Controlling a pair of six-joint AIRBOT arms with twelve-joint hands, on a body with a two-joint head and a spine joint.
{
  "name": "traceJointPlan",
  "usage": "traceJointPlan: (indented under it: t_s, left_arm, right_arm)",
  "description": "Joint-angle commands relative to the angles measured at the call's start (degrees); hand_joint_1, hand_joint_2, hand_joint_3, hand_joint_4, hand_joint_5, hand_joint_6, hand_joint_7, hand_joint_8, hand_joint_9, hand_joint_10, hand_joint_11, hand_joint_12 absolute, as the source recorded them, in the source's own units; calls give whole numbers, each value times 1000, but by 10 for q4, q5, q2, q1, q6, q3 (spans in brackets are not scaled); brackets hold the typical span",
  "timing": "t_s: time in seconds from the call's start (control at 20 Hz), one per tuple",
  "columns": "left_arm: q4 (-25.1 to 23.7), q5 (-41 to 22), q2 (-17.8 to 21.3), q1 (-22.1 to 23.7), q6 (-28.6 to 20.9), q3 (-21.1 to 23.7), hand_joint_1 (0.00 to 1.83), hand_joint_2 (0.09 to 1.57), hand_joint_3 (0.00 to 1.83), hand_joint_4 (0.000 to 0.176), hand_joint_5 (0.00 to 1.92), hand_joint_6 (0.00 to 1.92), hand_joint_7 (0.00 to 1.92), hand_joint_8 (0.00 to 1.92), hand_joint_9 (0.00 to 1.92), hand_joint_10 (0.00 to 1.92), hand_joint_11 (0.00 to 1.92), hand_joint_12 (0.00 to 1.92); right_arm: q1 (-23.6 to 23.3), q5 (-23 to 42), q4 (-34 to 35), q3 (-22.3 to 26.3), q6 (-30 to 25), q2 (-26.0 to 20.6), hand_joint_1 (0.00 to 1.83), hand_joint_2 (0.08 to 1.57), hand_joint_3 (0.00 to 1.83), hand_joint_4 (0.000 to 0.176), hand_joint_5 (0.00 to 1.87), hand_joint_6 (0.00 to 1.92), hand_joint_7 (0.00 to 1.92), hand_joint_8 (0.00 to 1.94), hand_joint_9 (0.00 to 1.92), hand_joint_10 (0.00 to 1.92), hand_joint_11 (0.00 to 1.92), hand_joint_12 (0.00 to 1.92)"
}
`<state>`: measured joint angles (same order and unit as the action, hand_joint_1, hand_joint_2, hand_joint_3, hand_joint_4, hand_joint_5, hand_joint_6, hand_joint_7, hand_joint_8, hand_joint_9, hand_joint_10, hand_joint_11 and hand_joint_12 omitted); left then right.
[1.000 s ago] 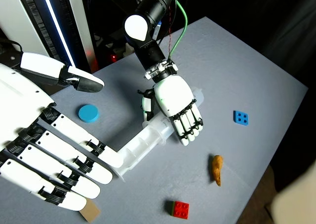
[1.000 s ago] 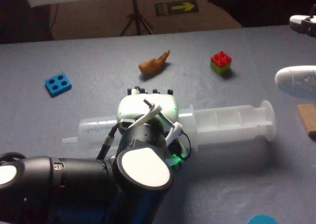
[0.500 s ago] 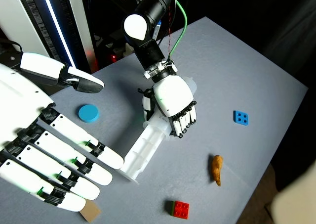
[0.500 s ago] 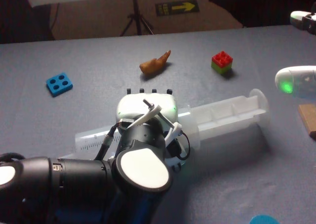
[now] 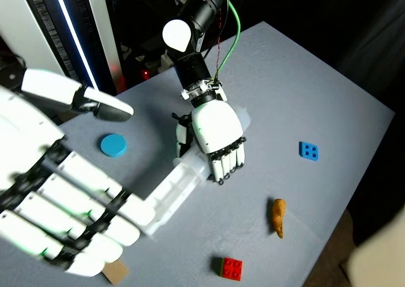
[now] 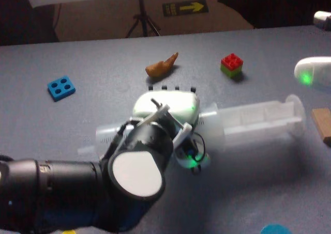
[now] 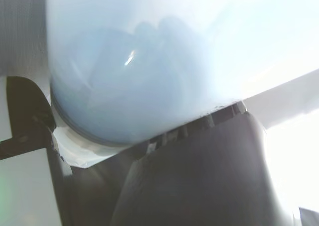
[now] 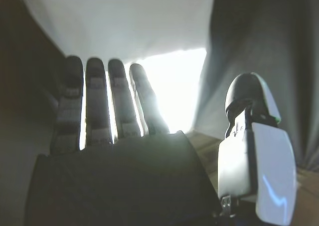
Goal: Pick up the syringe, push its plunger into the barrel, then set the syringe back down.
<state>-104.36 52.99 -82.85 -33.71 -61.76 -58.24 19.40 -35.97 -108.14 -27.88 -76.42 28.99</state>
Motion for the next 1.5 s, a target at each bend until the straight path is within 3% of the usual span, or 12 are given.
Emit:
traceJointPlan:
  t_s: [0.0,0.2,0.35,0.55,0.75,0.9,1.05,1.25,1.45]
  left_arm:
    - [-70,29,7,13,-12,-4,1477,1213,0,0,748,1220,622,1340,764,1345,607,1720]
    - [-111,12,23,18,-42,-8,1477,1212,0,0,787,1194,628,1353,652,1404,674,1657]
    - [-144,-23,36,23,-54,-10,1469,1236,1,0,762,1262,575,1362,587,1469,641,1717]
    - [-169,-45,50,28,-64,-6,1469,1223,0,0,768,1235,617,1338,674,1387,618,1736]
    - [-171,-59,62,46,-62,-7,1474,1206,0,0,796,1163,652,1317,719,1344,634,1710]
    - [-171,-74,71,63,-49,-9,1473,1211,1,0,800,1169,616,1345,681,1380,663,1676]
    - [-171,-87,79,75,-38,-9,1474,1200,0,0,811,1161,661,1290,730,1322,650,1683]
    - [-171,-104,91,89,-25,-5,1473,1213,1,0,777,1203,618,1355,689,1371,661,1677]
    - [-171,-105,102,99,-25,0,1478,1196,1,0,785,1171,666,1307,746,1306,679,1659]
  right_arm:
    - [-2,-76,-13,3,-13,-5,0,1050,0,0,78,0,104,1,115,0,0,465]
    - [7,-126,-9,21,-42,-5,0,1063,3,0,93,9,97,6,89,4,0,394]
    - [15,-174,-6,45,-105,-12,0,1056,1,0,65,0,69,1,64,1,0,292]
    - [21,-194,1,62,-194,-15,0,1042,0,0,91,2,104,1,101,3,0,465]
    - [5,-203,21,64,-260,-10,1,1030,0,0,86,0,97,0,98,0,0,440]
    - [-9,-234,28,66,-255,0,0,1030,0,0,84,1,109,3,111,4,0,465]
    - [-7,-232,37,63,-255,-1,0,1028,0,0,91,2,109,3,106,2,0,441]
    - [-5,-228,39,63,-266,0,0,1026,0,0,88,5,102,1,103,1,0,410]
    - [-30,-231,57,67,-226,14,0,1039,3,0,61,3,86,4,84,4,0,345]
